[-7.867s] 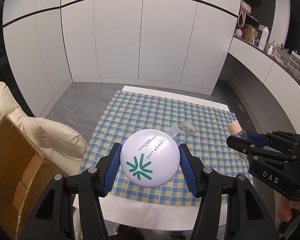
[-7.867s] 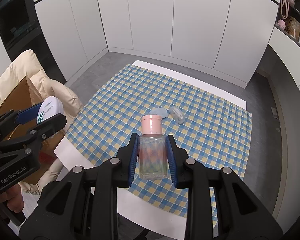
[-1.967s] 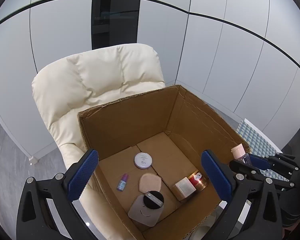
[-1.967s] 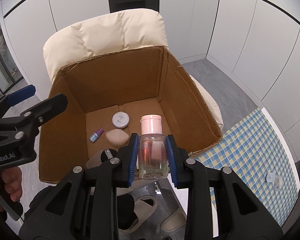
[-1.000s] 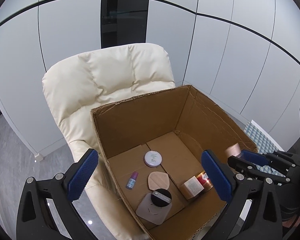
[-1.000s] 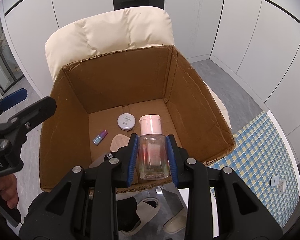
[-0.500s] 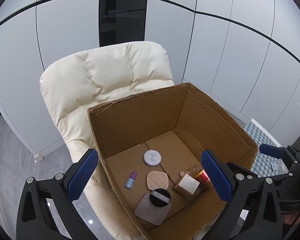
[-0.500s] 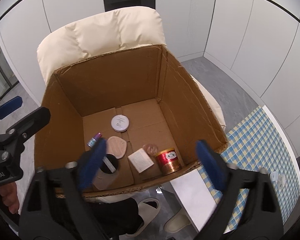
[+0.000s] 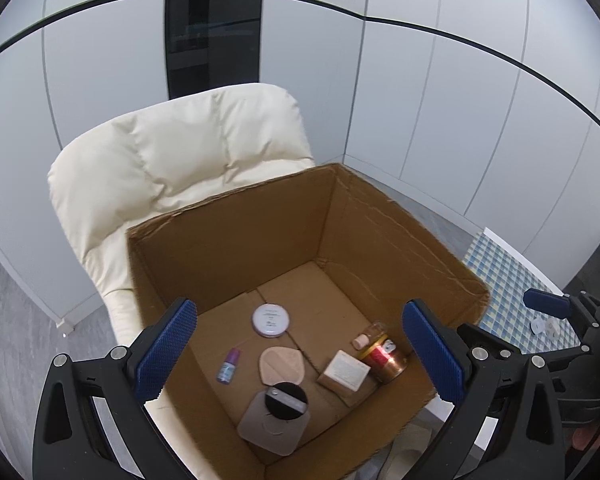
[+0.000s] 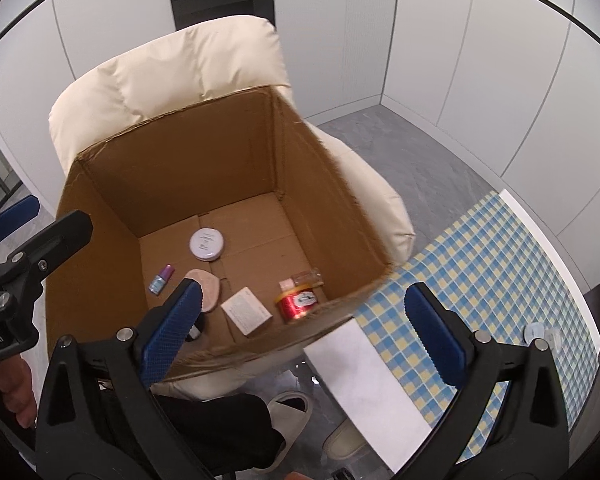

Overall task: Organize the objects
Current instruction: 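Withdraw both open tools from the box toward the blue and clear cases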

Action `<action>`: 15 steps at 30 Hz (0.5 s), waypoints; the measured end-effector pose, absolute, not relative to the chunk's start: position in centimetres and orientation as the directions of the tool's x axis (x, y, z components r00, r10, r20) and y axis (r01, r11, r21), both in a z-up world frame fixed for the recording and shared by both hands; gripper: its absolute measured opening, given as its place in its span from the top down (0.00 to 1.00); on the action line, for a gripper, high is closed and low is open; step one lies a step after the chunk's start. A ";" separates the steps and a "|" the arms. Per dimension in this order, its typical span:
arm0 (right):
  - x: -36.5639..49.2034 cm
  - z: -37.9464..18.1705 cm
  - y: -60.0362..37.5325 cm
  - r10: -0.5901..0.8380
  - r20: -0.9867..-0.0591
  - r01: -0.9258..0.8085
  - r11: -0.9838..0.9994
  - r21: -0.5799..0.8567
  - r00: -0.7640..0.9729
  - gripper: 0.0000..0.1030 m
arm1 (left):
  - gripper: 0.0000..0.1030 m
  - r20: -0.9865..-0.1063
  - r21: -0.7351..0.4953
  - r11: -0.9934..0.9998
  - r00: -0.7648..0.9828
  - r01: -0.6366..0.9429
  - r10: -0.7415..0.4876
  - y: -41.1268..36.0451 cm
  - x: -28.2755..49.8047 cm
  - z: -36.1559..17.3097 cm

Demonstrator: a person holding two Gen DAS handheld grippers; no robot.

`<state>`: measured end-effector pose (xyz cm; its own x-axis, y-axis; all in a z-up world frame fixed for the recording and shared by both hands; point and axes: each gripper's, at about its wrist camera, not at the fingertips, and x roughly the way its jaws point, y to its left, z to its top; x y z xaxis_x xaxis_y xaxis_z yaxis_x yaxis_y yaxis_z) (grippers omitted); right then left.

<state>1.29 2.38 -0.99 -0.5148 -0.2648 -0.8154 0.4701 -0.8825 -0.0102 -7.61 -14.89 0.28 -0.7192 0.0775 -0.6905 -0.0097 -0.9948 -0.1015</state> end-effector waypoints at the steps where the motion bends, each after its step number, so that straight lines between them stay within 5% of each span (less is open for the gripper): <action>1: 1.2 -1.0 2.7 -0.262 -0.815 0.464 -0.886 -0.009 -0.516 0.00 | 0.01 -0.691 -0.102 -0.995 -0.718 -0.016 0.083 -14.5 -7.7 0.3; 15: 0.0 -0.8 9.1 -0.204 -0.814 0.362 -0.932 -0.008 -0.543 0.00 | 0.01 -0.691 -0.098 -0.988 -0.706 -0.121 0.155 -8.1 -8.7 0.3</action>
<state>0.04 9.12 -0.76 -0.5433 -0.2037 -0.8144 0.3619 -0.9322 -0.0082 -8.74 -8.10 0.34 -0.7064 0.1548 -0.6907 -0.1209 -0.9878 -0.0977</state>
